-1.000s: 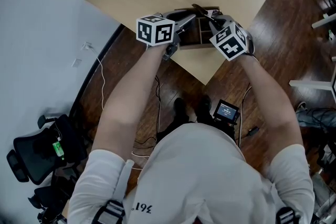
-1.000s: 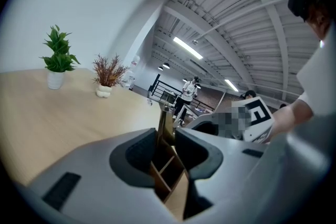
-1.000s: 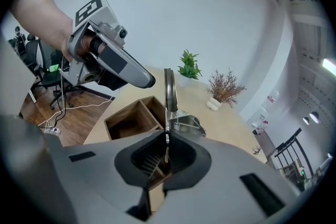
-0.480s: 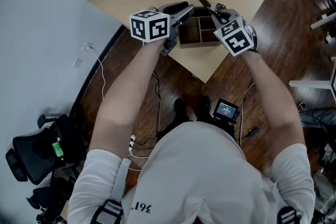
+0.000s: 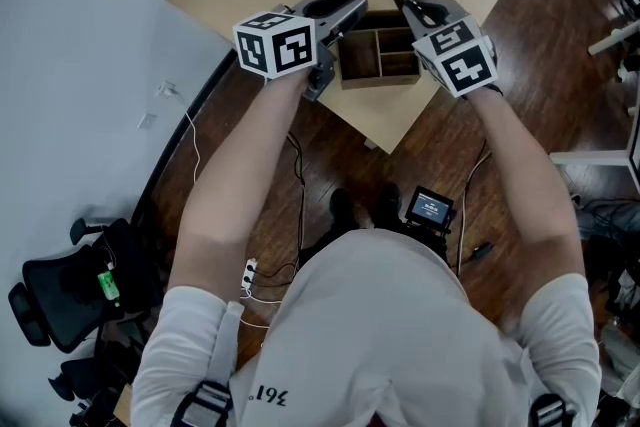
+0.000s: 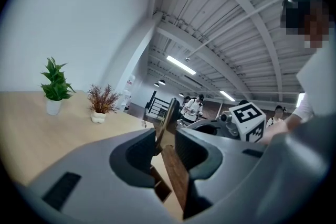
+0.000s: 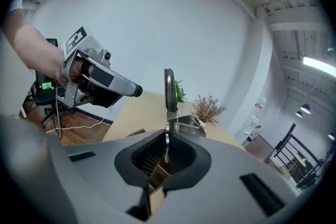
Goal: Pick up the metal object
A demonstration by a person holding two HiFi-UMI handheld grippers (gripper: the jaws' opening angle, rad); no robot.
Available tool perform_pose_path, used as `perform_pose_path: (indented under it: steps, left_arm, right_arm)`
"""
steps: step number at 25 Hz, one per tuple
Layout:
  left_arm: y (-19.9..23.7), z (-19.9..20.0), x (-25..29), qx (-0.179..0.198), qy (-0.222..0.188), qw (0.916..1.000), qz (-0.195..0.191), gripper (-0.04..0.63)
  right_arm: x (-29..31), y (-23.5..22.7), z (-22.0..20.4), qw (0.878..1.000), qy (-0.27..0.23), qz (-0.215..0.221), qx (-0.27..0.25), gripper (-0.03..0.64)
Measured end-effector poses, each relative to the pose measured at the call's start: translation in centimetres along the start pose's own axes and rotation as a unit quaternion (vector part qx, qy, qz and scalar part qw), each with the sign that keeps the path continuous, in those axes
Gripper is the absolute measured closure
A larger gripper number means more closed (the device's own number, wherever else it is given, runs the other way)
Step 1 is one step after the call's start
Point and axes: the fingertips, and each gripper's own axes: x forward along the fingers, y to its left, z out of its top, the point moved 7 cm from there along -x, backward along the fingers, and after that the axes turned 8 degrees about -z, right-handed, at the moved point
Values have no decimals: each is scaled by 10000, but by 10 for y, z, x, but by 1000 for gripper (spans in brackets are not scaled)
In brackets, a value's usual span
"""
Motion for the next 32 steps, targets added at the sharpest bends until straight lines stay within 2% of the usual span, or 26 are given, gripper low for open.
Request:
perform_pose_path:
  steps: [19,26,32]
  left_arm:
    - [-69,47,-23,587,-504,9961,-421,505]
    - [-98,50,-32,893,-497,9935,-494,505]
    - [-114,46,-41,942,-589,9924,-533,505]
  right_arm:
    - [-73,-19,43,9960,-746,-271,412,613]
    - [-109,-21,44,9929,-946,-426,580,612]
    - [-132,-19,40,9920,-994,-528,579,612]
